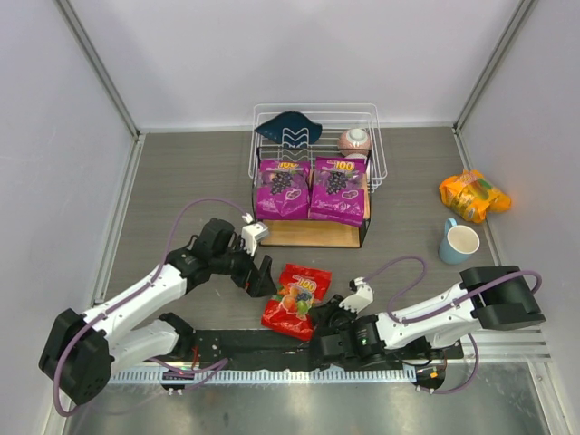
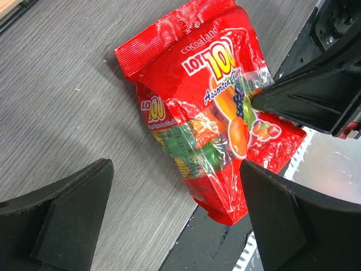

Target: Place and organize the candy bags onto the shelf

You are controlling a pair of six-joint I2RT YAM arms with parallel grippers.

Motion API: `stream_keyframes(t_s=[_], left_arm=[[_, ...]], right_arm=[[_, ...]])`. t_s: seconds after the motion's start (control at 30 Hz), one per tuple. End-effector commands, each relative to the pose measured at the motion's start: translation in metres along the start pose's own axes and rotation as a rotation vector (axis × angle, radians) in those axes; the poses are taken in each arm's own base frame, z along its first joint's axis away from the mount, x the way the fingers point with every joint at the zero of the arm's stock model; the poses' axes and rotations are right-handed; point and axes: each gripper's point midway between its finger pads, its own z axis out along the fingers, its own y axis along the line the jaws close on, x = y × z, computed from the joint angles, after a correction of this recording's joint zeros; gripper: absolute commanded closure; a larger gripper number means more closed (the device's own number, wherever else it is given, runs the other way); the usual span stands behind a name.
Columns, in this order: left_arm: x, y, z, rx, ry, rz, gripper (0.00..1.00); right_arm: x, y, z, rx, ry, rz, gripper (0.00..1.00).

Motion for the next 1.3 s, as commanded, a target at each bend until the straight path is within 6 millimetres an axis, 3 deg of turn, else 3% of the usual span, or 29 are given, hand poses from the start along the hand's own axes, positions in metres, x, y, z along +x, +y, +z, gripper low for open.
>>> stream_keyframes(t_s=[0.0,0.37,0.67,0.9,1.13,1.27], left_arm=[[-0.027,-0.006,-0.005,0.005,-0.081,0.070,0.00],[-0.039,-0.013,-0.021,-0.010,-0.129,0.124,0.00],[-0.045,0.003,-0.024,-0.096,-0.135,0.126,0.00],[-0.054,0.011,-0.029,-0.133,-0.163,0.150,0.00],[-0.063,0.019,-0.041,-0.180,-0.195,0.156,0.00],[-0.060,0.020,-0.041,-0.175,-0.193,0.149,0.00]], right_arm=[[-0.012,0.003,0.001,-0.033,-0.057,0.023,0.97],[-0.053,0.015,-0.004,-0.091,-0.260,-0.281,0.99],[-0.099,0.017,-0.014,-0.123,-0.468,-0.402,0.99],[-0.123,0.012,-0.020,-0.117,-0.571,-0.464,0.99],[-0.124,0.012,-0.007,-0.037,-0.512,-0.563,0.99],[-0.113,0.033,0.014,-0.091,-0.426,-0.578,0.99]])
